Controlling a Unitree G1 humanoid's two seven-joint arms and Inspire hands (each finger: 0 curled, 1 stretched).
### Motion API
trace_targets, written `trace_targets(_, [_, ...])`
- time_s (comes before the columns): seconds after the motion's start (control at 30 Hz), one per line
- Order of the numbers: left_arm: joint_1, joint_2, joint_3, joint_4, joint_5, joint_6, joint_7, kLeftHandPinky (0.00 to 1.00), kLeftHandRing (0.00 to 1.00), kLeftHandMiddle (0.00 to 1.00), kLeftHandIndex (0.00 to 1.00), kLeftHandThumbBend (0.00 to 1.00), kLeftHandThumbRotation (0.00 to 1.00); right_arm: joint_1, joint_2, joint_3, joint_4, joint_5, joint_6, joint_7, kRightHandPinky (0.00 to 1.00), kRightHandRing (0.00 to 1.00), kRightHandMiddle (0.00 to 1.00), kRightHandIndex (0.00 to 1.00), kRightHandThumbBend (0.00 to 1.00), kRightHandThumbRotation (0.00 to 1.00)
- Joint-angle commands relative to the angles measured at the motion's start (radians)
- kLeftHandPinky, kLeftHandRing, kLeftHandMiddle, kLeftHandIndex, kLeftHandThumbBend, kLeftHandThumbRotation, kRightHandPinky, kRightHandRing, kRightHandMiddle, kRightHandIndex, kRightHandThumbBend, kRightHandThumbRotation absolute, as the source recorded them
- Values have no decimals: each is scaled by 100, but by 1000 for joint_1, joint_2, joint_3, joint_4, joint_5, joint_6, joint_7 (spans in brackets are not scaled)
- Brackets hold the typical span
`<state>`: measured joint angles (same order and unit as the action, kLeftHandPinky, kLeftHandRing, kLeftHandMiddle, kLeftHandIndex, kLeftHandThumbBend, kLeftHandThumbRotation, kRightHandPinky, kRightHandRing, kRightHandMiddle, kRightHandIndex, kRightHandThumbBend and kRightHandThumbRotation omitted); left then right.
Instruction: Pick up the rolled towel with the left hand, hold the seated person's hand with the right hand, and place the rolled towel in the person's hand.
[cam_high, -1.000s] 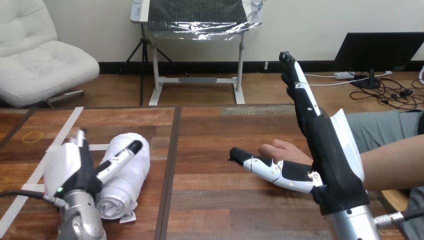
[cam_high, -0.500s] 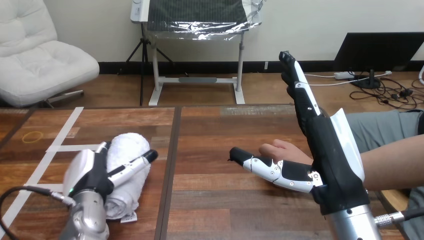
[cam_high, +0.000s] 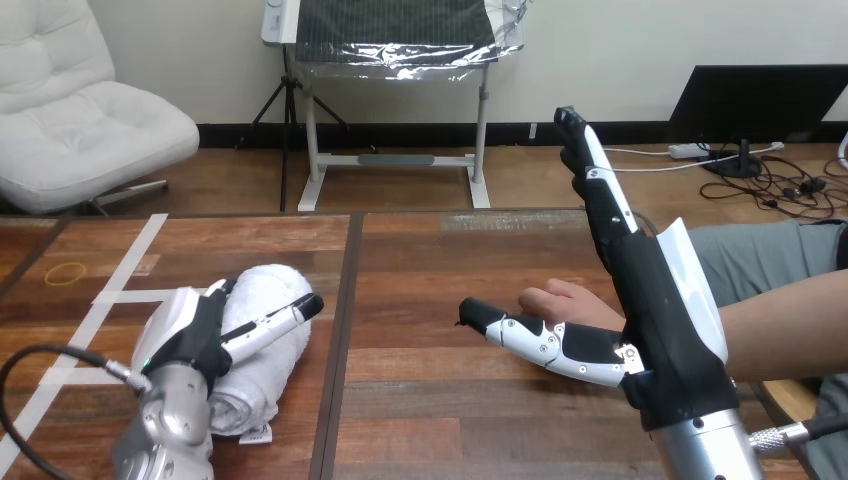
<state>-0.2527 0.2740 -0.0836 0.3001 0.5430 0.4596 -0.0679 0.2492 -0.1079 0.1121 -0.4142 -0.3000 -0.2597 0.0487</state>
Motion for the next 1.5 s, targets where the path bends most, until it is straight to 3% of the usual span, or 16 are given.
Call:
trace_targets(0.0, [-78, 22, -50, 36, 14, -10, -13, 78, 87, 90, 92, 100, 80, -39, -6, -5, -49, -9, 6, -1, 100, 100, 100, 100, 69, 0])
trace_targets(0.37, [-90, 50, -146, 56, 100, 31, -5, 79, 86, 88, 92, 99, 78, -42, -14, -3, -52, -18, 12, -2, 100, 100, 100, 100, 70, 0])
trace_targets(0.77, [-115, 62, -238, 101, 227, 101, 1, 66, 74, 79, 87, 96, 71, -46, -20, -3, -59, -17, 22, 2, 100, 100, 100, 100, 69, 0])
trace_targets(0.87, [-121, 61, -255, 109, 254, 125, 1, 58, 68, 73, 85, 93, 65, -46, -20, -3, -60, -17, 24, 3, 100, 100, 100, 100, 70, 0])
trace_targets(0.97, [-131, 58, -275, 121, 283, 161, -7, 43, 52, 61, 83, 91, 59, -46, -22, -4, -61, -14, 24, 5, 100, 100, 100, 100, 70, 0])
trace_targets(1.13, [-146, 60, -304, 150, 309, 190, -22, 23, 31, 42, 70, 84, 43, -47, -24, -4, -63, -11, 25, 8, 100, 100, 100, 100, 70, 0])
trace_targets(1.23, [-166, 63, -337, 180, 336, 219, -51, 19, 27, 37, 66, 82, 38, -46, -21, -4, -64, -6, 27, 10, 100, 100, 100, 100, 70, 0])
trace_targets(1.47, [-182, 49, -363, 235, 364, 245, -21, 14, 22, 34, 68, 81, 24, -43, -20, -4, -71, -7, 34, 13, 100, 100, 100, 100, 69, 0])
